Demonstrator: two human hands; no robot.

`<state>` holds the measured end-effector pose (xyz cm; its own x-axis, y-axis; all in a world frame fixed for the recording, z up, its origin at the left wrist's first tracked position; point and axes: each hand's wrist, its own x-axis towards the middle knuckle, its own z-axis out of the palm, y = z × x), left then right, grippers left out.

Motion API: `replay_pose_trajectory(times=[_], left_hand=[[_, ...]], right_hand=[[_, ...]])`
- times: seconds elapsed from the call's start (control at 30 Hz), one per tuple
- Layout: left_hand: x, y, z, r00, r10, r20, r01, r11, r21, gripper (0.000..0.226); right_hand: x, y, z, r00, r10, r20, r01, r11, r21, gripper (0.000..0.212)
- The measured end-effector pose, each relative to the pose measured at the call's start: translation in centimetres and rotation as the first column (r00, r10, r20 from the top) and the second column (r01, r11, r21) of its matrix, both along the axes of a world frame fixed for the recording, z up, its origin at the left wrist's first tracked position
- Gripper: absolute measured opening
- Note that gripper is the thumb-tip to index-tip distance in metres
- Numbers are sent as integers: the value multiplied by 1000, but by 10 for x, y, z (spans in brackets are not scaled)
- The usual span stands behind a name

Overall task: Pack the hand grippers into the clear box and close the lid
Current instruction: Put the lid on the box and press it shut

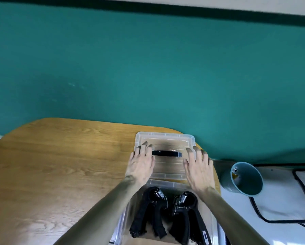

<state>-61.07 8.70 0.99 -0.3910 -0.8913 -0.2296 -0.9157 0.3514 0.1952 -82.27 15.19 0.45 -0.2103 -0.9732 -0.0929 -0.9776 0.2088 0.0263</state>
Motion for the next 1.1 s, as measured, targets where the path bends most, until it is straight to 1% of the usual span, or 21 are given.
replay_pose_trajectory(times=[0.17,0.23,0.5,0.6,0.7,0.8,0.93,1.1], left_hand=[[1,-36,-28,1000,25,11,-27,991,128,60],[2,-48,-42,999,24,35,-29,988,153,63],[-7,-77,-104,995,37,93,-53,982,181,68],[-10,-82,-128,993,80,86,-95,977,192,70],[-12,-84,-150,991,119,67,-128,978,165,70],[-14,-81,-164,988,145,59,-153,973,170,70],[-14,-78,-177,984,164,74,-175,964,197,69],[-12,-69,-185,974,226,16,-226,959,169,69]], right_hand=[[-13,-31,-23,1000,-6,0,6,999,31,54],[-18,-41,-35,1000,-18,5,18,999,48,56],[-35,-63,-95,998,-19,58,13,994,111,62],[-38,-73,-118,993,-52,108,36,989,140,65],[-43,-77,-137,987,-89,137,65,982,175,71],[-49,-74,-152,975,-114,191,71,973,218,76],[-52,-70,-169,967,-91,240,36,974,225,76],[-50,-74,-180,971,-42,236,-20,967,255,77]])
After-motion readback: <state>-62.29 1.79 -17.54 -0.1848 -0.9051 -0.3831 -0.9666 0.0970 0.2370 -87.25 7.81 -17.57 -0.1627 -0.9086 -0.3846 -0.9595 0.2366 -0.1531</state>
